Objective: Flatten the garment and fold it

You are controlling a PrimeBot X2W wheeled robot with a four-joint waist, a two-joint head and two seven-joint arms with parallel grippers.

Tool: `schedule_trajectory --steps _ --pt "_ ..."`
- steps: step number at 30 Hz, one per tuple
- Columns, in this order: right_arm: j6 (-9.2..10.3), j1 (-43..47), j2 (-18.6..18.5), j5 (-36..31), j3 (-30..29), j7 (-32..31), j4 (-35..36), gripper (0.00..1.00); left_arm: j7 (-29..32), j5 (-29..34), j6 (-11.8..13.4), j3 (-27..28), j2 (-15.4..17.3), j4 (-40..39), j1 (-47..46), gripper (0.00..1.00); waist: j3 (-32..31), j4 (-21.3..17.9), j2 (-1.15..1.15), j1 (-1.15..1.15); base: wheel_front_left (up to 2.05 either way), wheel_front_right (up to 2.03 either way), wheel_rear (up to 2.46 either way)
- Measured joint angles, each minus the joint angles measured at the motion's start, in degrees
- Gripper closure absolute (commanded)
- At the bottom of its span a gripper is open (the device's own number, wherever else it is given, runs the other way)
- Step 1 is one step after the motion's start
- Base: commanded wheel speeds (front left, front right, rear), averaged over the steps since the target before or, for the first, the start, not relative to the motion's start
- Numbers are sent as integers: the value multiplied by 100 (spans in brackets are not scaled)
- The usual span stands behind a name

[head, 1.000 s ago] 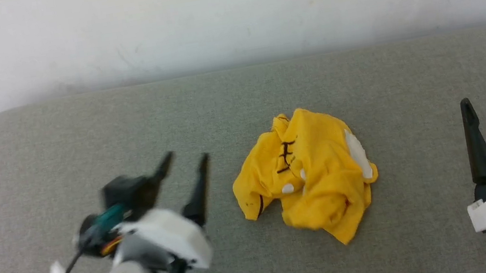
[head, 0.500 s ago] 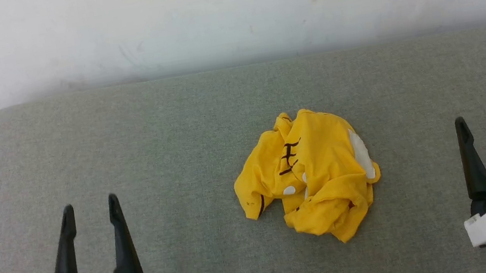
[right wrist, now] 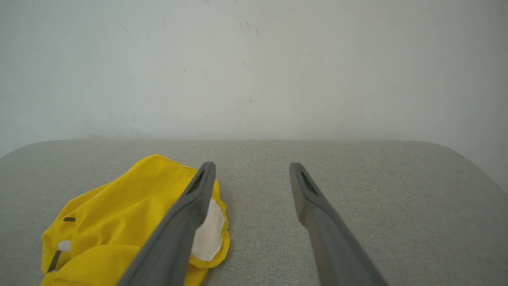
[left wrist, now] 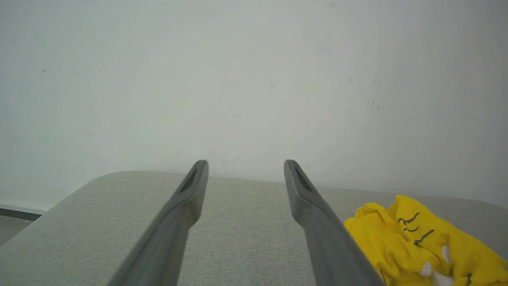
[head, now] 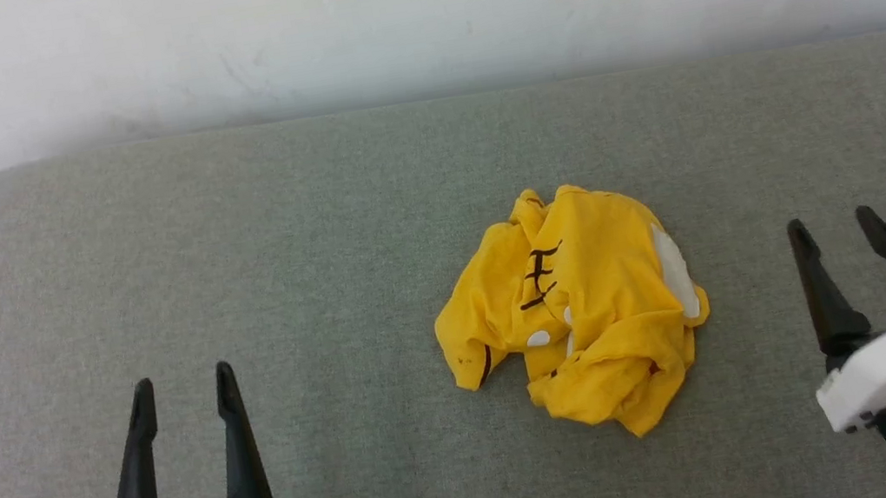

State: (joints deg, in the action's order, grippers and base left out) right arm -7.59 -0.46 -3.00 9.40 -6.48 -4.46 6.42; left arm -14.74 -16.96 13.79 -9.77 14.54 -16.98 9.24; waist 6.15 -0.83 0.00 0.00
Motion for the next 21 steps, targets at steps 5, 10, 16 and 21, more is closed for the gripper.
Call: schedule_trajectory --steps 5,10,16,21 --pt "0 -419 -51 51 68 -890 -342 0 1 124 -325 112 -242 133 -52 0 162 93 0 0 0 0 0" --pt "4 -631 -526 103 420 -1719 -900 0 1 318 -579 202 -411 261 -168 0 326 258 0 0 0 0 0" --pt "4 -914 -783 158 909 -1916 -1517 0 0 452 -786 327 -592 383 -233 0 481 478 0 0 0 0 0" --pt "4 -1094 -772 56 1022 -1915 -2135 0 1 542 -949 387 -699 489 -260 0 543 629 0 0 0 0 0"
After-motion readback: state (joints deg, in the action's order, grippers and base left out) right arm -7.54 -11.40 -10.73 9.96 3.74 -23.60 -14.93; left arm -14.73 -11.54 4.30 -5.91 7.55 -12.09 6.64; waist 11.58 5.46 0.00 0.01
